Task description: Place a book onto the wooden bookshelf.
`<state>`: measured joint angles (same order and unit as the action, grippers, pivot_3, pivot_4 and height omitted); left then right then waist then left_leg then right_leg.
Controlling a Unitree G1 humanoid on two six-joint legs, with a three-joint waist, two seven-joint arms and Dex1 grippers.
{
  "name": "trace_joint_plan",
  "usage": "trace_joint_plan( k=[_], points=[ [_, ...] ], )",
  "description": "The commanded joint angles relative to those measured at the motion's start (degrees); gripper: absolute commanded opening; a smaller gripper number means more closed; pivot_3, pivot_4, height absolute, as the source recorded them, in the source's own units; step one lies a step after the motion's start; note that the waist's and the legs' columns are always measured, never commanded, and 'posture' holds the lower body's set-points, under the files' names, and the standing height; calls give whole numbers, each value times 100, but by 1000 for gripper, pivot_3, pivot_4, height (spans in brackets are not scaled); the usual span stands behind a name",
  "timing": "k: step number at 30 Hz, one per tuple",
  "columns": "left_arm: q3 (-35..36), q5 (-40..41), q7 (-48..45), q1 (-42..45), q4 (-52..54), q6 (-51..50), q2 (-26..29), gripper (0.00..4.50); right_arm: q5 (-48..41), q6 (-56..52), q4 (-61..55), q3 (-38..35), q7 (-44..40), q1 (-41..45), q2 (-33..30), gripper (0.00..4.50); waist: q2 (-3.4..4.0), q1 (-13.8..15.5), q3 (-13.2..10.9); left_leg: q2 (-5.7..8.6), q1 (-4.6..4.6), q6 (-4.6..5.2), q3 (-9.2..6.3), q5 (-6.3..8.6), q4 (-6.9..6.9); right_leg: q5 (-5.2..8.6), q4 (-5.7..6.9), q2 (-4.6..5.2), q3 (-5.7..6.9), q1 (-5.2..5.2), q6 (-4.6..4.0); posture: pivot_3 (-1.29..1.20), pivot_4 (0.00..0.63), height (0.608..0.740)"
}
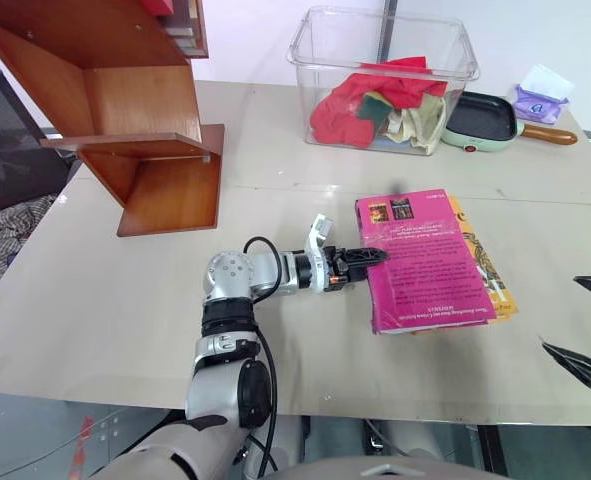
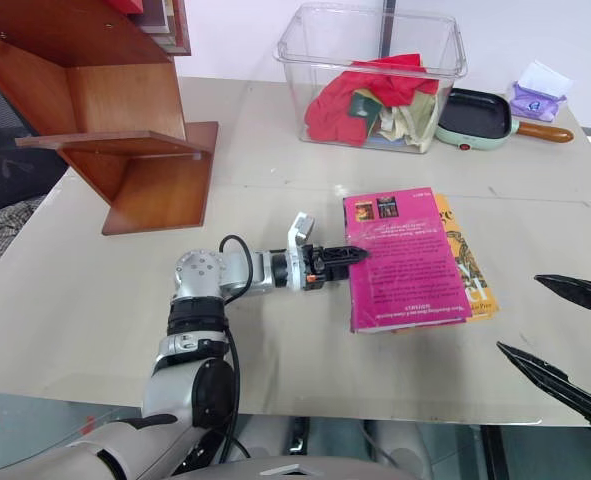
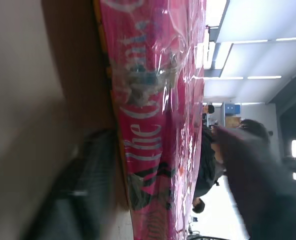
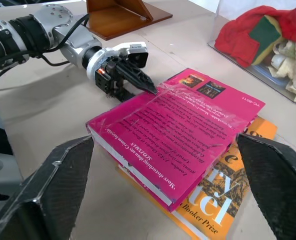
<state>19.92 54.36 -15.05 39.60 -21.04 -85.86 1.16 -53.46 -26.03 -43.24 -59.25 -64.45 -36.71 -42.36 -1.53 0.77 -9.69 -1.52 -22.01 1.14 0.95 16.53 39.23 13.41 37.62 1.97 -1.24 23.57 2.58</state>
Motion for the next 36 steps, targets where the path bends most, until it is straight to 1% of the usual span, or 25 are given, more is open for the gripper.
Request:
trace_joint_plan(
  k=[1,2,3,4,8,12,14,16,20,22,23,24,26,28,29,30,32,34,36],
  points=[
    [-189,-71,-428,-9,-152,211,-17,1147,-19,112,-162,-48,104,-12,-32,4500,0,1,0,0,0,0,0,0,0,0,0,0,0,0,0,0,150,714],
    [-227,-118,-523,-30,-194,279,2,886,12,118,-173,0,121,-10,-26,4500,-1,0,1,1,0,0,0,0,0,0,0,0,0,0,0,0,150,714],
    [-235,-116,-637,-60,-209,308,29,368,33,122,-179,34,130,-11,-24,4500,-1,0,1,1,0,0,0,0,0,1,-1,0,1,0,-1,0,150,714],
    [-235,-125,-726,-76,-225,335,64,190,47,123,-179,61,145,-2,-30,4500,-1,0,1,1,0,0,0,0,0,1,-1,1,1,0,-1,0,150,714],
    [-48,-40,-993,-160,40,501,364,180,84,128,-135,174,205,79,-90,4500,-1,-25,1,1,0,0,-1,0,0,1,0,1,0,0,-1,0,150,714],
    [134,14,-1108,-268,807,910,775,180,186,158,-48,452,241,269,-146,4500,-2,-109,0,-5,4,0,-12,0,-4,0,5,-2,-2,1,-1,0,150,714],
    [249,-129,-1058,-249,1389,1378,1114,180,209,184,-5,693,277,485,-209,4500,-5,-122,-2,-7,4,0,-16,0,-3,0,6,-2,0,1,-1,0,150,714],
    [170,-343,-1117,-219,1849,1805,1508,180,184,185,99,944,358,801,-288,4500,-4,-118,-1,-7,5,-1,-14,-1,-3,-1,6,0,-2,1,-1,0,150,714],
    [-589,-1339,-1801,-200,2768,3162,2655,180,189,250,535,1608,476,1727,-465,4500,-17,-126,-10,-3,3,-1,-9,-1,-3,-2,1,3,-7,1,-1,0,150,714],
    [-1095,-2018,-2334,-331,3106,4121,3250,180,229,268,709,1925,513,2150,-494,4500,-14,-106,-9,0,3,-1,-6,-1,-3,-1,-2,4,-9,1,-2,0,150,714],
    [-1336,-2488,-2517,-390,3248,4755,3552,180,265,314,909,2132,496,2476,-514,4500,-12,-75,-10,1,5,-1,-4,-1,-7,-1,-4,6,-12,1,-1,0,150,714],
    [-1445,-2786,-2666,-442,3301,5212,3767,180,283,327,995,2294,531,2706,-523,4500,-12,-69,-11,1,4,-2,-4,-1,-9,0,-4,6,-8,1,-1,0,150,714],
    [-1542,-3350,-2855,-519,3446,6167,4126,180,380,425,1285,2720,593,3279,-414,4500,-3,-27,-15,0,1,-2,-3,-1,-8,-1,-10,6,-8,2,-1,0,150,714],
    [-1792,-4370,-2761,-449,3536,7352,4579,180,441,462,1520,3014,594,3680,-336,4500,-3,-5,-20,-3,-4,-1,1,-1,-9,-1,-15,5,-4,5,-2,0,150,714],
    [-1863,-4701,-2718,-297,3548,7669,4748,180,372,417,1569,3063,566,3811,-349,4500,-3,6,-21,-3,-7,-1,4,-1,-10,-1,-20,4,-1,6,-2,0,150,714],
    [-1897,-4998,-2665,-128,3475,7949,4917,180,307,377,1608,3102,576,3931,-346,4500,-2,23,-22,-3,-14,-1,9,-1,-11,-1,-20,4,6,8,-1,0,150,714],
    [-1858,-5237,-2711,319,3322,8266,5164,180,265,352,1680,3178,569,4080,-352,4500,-1,62,-22,-4,-43,0,-1,-1,-7,-2,-24,5,25,26,-1,0,150,714],
    [-1790,-5204,-2867,788,3334,8225,5315,180,287,348,1759,3264,558,4207,-357,4500,0,75,-22,-5,-74,0,-12,-2,8,-3,-27,6,41,41,1,0,150,714],
    [-1691,-5057,-3013,1050,3336,8070,5409,180,308,321,1765,3378,642,4342,-331,4500,0,62,-22,-4,-77,1,-9,-1,9,-3,-34,7,39,41,2,0,150,714]
  ],
)
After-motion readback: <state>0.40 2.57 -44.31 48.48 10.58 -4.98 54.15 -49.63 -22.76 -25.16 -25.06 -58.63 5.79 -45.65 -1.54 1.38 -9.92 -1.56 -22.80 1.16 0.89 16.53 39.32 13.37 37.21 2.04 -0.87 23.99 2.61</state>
